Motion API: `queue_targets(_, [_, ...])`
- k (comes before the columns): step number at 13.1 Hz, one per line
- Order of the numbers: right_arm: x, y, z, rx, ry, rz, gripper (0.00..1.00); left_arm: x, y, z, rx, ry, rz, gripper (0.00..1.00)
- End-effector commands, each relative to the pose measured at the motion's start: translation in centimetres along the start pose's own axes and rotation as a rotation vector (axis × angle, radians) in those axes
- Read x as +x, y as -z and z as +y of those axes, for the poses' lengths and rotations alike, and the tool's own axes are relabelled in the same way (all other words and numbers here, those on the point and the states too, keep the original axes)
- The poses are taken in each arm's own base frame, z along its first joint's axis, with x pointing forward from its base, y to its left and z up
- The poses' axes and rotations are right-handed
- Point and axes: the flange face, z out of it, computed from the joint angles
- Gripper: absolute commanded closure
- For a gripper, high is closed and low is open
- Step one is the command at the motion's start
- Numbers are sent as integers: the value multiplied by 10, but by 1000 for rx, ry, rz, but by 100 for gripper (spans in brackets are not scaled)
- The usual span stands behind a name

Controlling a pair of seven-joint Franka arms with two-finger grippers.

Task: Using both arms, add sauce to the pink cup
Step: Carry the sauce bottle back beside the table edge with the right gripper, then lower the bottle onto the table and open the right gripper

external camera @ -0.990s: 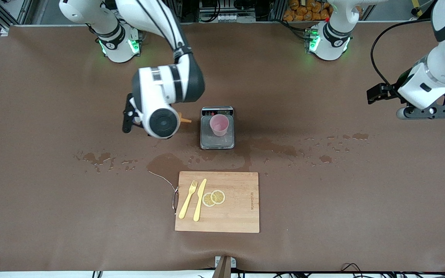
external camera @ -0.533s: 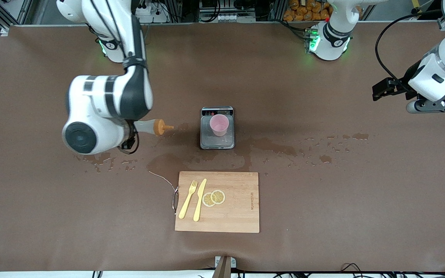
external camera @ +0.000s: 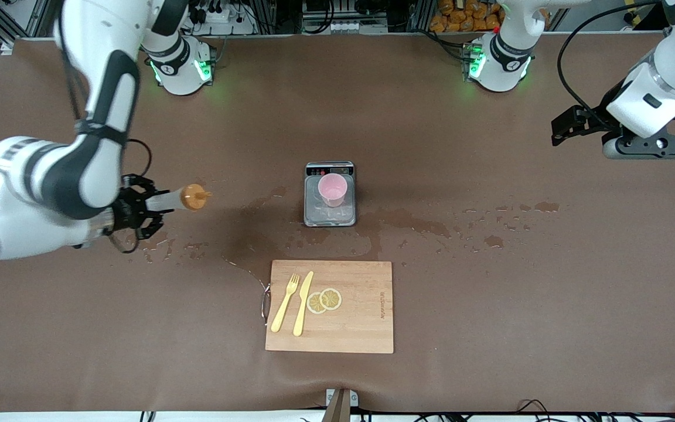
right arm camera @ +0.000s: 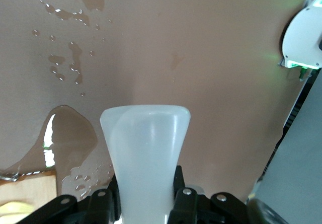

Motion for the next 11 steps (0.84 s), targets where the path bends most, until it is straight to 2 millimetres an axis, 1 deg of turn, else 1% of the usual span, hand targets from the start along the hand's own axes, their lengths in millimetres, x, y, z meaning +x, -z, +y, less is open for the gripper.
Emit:
queue_targets(1, [55, 13, 6, 37, 99, -164, 77, -1, 2, -3, -16, 13, 23, 0])
queue_targets(3, [112, 9, 3, 63, 142, -280, 77, 0, 3, -6, -17, 19, 24, 0])
queue_targets(5, [171, 5, 7, 110, 188, -411, 77, -1, 4, -5, -25, 20, 28, 0])
queue_targets(7, [220, -4, 11, 157, 206, -524, 75, -1, 4, -7, -27, 23, 29, 0])
queue_targets(8, [242, -9, 14, 174, 204, -573, 75, -1, 5, -6, -28, 25, 31, 0])
queue_targets(9, [259, -11, 17, 197, 200, -610, 75, -1, 5, -6, -29, 33, 35, 0])
queue_targets(11, [306, -23, 26, 251, 185, -674, 75, 1, 7, -7, -30, 40, 53, 0])
